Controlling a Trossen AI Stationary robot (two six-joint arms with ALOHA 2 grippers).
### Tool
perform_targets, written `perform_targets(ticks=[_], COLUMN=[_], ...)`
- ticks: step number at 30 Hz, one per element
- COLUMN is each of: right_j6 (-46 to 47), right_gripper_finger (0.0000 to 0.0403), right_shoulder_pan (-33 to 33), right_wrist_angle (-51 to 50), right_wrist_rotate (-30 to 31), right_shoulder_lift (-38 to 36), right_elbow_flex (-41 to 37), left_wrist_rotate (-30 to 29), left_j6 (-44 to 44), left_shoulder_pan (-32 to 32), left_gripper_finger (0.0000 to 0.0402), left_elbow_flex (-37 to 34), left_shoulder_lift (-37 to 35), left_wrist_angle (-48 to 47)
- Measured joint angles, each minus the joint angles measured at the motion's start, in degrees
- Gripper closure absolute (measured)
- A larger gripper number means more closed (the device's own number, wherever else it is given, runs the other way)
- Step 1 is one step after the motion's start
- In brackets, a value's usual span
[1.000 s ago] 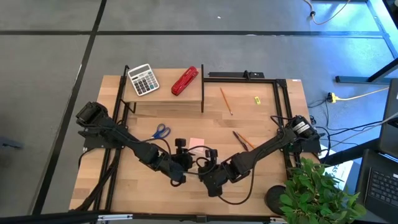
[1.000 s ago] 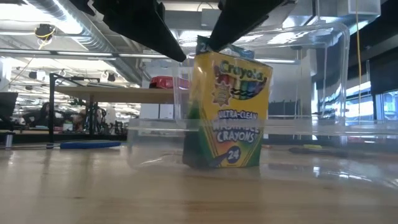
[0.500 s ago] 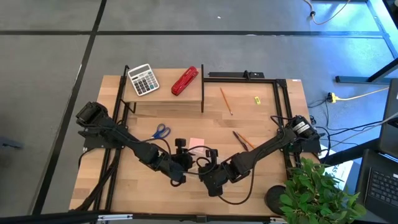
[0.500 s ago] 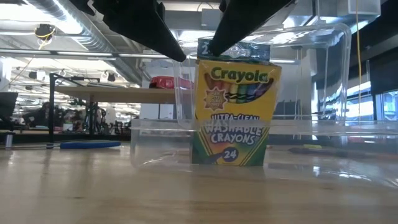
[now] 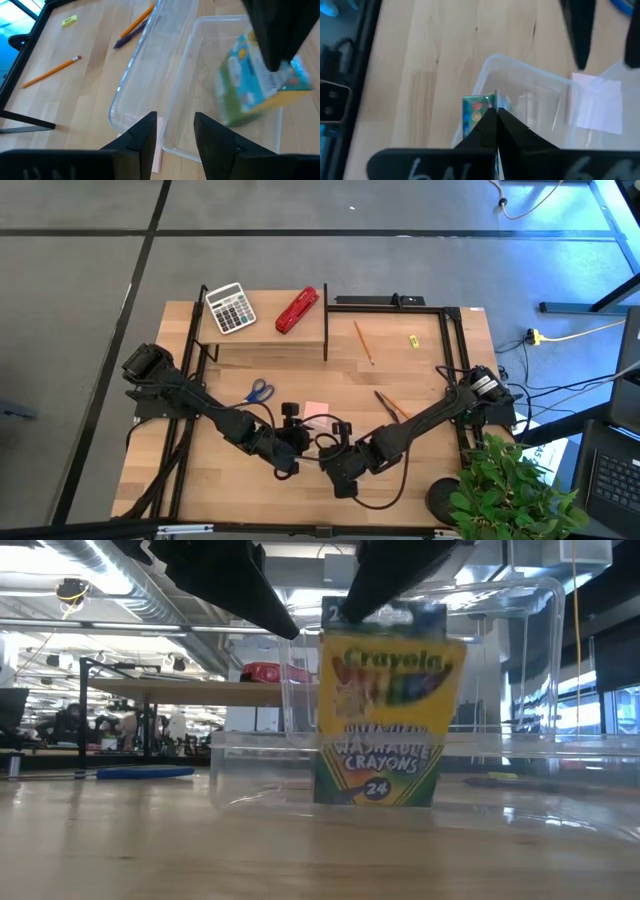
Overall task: Pack school essentials
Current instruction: Put the crayon box into the transparent supply box
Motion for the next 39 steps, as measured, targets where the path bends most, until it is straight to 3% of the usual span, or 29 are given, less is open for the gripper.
perform_targets(ticks=[5, 13, 20, 30, 39], right_j6=[1.86, 12.11, 22.35, 44.06, 62.08], right_gripper_finger=[0.0401, 0.0401, 0.0402, 0.0403, 0.0403], right_shoulder_pan=[0.0, 0.06, 1.42, 5.29, 8.18], right_wrist_angle=[-2.97, -4.22, -11.51, -12.55, -13.63], right_wrist_rotate=[1.26, 2.02, 6.45, 16.1, 29.69], right_shoulder_lift=[0.0, 0.0, 0.0, 0.0, 0.32], right_elbow_flex=[3.75, 6.82, 11.08, 12.57, 12.49], left_wrist_rotate=[0.02, 0.02, 0.91, 2.32, 2.61], left_j6=[-0.01, 0.18, 1.58, 1.62, 1.66], left_shoulder_pan=[-0.01, -0.02, -0.85, -2.62, -2.69], left_gripper_finger=[0.0278, 0.0278, 0.0278, 0.0278, 0.0278], left_elbow_flex=[0.0, 0.02, 0.02, 0.09, 0.09], left_shoulder_lift=[0.0, 0.0, -0.28, -0.61, -0.61], left_wrist_angle=[-0.07, -0.56, -2.3, -3.01, -2.97])
